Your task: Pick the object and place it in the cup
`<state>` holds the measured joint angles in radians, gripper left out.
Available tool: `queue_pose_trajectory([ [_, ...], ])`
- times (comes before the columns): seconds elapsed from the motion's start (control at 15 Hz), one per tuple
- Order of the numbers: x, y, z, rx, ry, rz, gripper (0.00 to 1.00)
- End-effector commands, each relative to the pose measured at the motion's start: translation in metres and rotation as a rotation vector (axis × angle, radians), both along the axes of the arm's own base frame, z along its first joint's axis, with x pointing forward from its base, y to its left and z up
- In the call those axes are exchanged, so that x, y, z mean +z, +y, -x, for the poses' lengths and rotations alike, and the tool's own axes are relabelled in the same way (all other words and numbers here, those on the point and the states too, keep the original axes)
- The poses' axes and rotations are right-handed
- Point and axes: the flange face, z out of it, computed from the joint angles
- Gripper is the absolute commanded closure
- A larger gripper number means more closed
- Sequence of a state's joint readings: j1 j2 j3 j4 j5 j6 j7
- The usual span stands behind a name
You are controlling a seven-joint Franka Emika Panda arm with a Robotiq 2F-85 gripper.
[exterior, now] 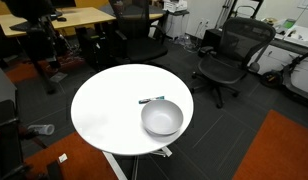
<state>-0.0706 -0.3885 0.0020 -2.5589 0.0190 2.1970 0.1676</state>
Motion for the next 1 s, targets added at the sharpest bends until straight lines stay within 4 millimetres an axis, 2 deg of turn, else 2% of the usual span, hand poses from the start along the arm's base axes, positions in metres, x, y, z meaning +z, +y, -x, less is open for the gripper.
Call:
queue_pose_trajectory([
  [0.0, -0.01, 0.005, -0.034, -0.039, -0.02, 0.009, 0.0],
  [0.4, -0.031, 0.005, -0.08, -0.095, -0.019, 0.029, 0.0],
  [0.93, -0.072, -0.013, -0.154, -0.119, 0.006, 0.042, 0.0],
])
